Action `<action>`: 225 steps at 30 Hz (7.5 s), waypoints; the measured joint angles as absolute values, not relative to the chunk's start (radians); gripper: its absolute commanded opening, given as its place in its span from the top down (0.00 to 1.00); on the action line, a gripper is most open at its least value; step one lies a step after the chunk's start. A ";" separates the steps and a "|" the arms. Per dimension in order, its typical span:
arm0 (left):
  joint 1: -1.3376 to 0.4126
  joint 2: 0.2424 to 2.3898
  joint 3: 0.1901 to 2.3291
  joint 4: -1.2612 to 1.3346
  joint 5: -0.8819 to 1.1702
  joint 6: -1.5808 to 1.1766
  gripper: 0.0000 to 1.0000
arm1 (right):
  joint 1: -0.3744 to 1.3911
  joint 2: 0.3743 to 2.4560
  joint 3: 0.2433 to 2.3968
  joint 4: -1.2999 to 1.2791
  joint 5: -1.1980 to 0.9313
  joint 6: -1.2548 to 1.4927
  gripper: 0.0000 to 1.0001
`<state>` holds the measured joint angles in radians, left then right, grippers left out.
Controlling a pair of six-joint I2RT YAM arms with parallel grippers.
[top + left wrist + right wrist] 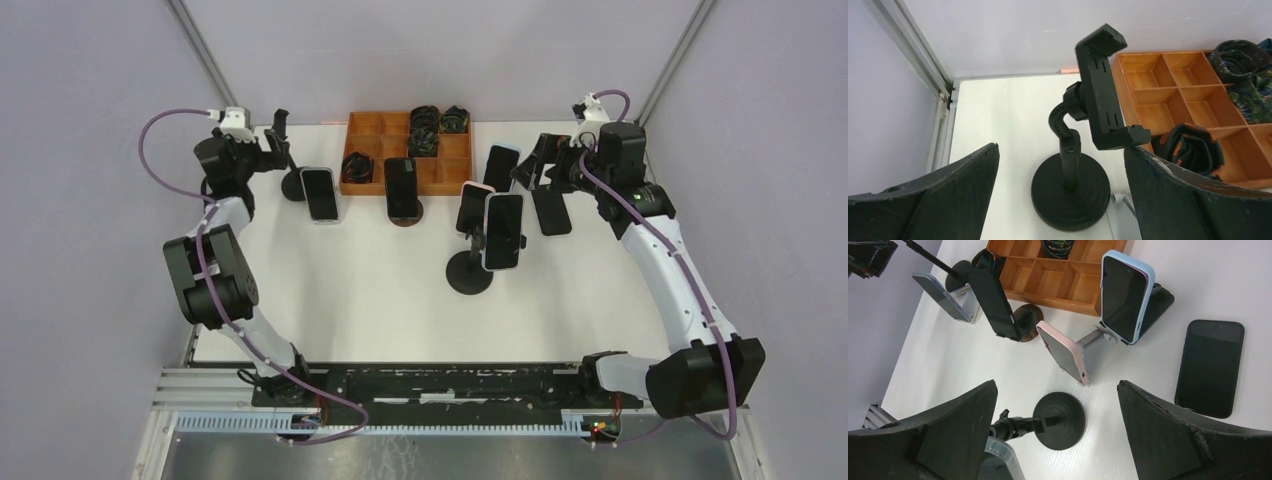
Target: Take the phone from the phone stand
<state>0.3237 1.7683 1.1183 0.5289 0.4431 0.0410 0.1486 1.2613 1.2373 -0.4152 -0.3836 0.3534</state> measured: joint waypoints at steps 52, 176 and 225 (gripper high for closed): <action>0.148 1.412 1.419 -1.325 1.204 0.923 0.00 | 0.291 1.109 0.823 0.036 -0.881 0.604 0.82; -0.288 1.227 1.050 -0.710 1.072 0.728 0.98 | 0.661 1.389 1.186 0.311 -0.819 0.926 1.00; -0.271 1.389 1.286 -0.849 0.851 0.607 0.31 | 0.007 1.366 1.541 -0.356 -0.432 0.540 1.00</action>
